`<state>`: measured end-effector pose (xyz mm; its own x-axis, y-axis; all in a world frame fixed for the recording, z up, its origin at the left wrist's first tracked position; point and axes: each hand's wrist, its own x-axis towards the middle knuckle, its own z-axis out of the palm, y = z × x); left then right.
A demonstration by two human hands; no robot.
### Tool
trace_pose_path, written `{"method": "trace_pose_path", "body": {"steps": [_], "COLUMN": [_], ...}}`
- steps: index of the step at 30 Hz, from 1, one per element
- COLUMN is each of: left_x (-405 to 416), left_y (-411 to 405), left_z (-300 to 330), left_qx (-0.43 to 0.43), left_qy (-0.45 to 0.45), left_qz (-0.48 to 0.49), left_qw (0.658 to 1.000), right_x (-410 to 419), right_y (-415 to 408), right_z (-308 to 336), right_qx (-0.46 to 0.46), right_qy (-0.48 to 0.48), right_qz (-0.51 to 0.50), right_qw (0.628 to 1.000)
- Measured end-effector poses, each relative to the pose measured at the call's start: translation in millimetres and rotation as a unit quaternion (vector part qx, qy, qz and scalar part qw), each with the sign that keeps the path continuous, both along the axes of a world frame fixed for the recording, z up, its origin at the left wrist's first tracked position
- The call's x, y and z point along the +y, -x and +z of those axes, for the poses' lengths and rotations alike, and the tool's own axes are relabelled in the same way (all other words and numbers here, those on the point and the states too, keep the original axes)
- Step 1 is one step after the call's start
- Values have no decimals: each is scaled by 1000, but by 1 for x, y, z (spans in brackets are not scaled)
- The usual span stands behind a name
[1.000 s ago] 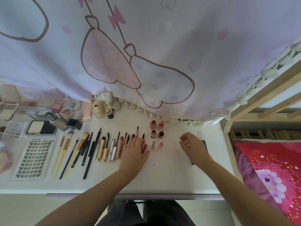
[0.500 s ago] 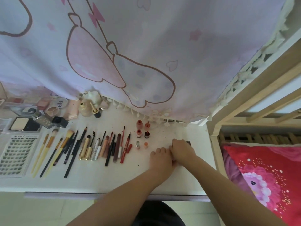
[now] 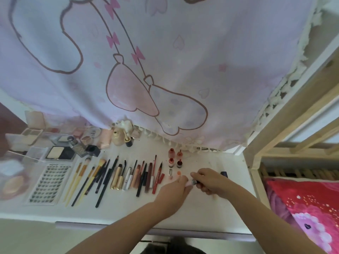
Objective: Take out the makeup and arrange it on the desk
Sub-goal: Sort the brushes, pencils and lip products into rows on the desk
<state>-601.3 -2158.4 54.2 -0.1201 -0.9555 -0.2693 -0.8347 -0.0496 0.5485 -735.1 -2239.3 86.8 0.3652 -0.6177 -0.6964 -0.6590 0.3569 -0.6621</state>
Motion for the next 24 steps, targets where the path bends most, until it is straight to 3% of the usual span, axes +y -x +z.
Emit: {"method": "trace_pose_path", "body": {"steps": [5,9,13,17,24], "left_x": [15,32,48,57,59], "left_y": [-17,-25,-32,-31,-30], "left_z": [21,30,36,39,36], "left_qx": [70,180,175,158,139], "left_qy": [-7,-21,-5,3,0], "left_qz": [6,24,-7,-18,-9], "left_qw": [997,983,985,987,990], "right_x": [29,51,62,69,69], "right_y": [-7,-6,0,-2,2], "right_z": [14,30,44,45,45], "right_qx": [-81,-107,-111,-38,-62], "right_qy": [25,66,33,21,21], "right_qz": [-48,-14,36,66,71], "right_qw": [995,992,993,997,995]}}
